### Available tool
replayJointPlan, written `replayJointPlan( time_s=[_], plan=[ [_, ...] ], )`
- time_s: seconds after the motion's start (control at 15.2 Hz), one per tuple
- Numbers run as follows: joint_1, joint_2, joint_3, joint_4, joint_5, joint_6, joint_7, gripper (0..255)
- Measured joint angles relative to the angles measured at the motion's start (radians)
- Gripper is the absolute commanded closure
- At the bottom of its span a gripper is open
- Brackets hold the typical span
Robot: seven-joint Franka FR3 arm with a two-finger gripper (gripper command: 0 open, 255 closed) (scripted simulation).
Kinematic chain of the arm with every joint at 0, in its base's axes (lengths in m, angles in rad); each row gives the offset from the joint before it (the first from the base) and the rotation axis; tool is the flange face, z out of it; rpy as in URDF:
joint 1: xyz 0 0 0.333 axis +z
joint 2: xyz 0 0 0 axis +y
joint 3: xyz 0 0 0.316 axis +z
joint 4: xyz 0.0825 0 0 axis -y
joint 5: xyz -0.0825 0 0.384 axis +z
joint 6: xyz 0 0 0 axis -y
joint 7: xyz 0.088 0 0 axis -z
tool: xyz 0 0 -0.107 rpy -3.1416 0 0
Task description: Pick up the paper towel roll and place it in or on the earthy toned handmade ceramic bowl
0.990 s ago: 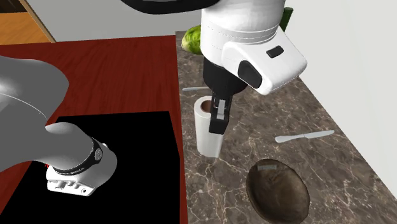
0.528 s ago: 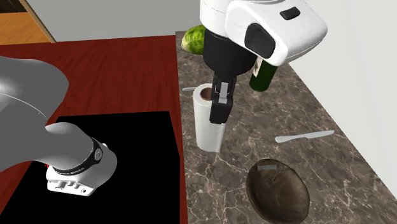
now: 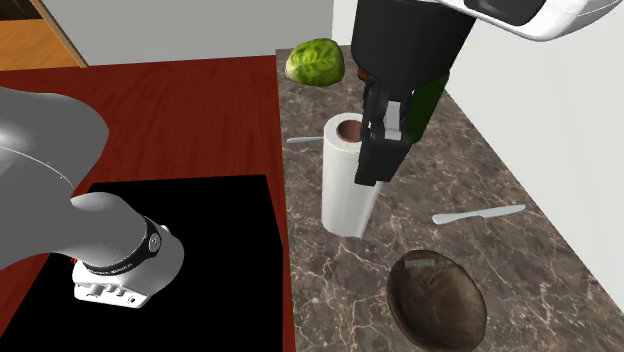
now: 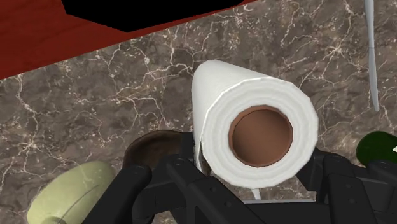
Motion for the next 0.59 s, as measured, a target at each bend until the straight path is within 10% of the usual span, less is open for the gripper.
replayJointPlan(
  time_s=[0.59],
  plan=[
    [-0.036,0.301,-0.057,0.417,-0.011,-0.12,-0.083,255]
  ],
)
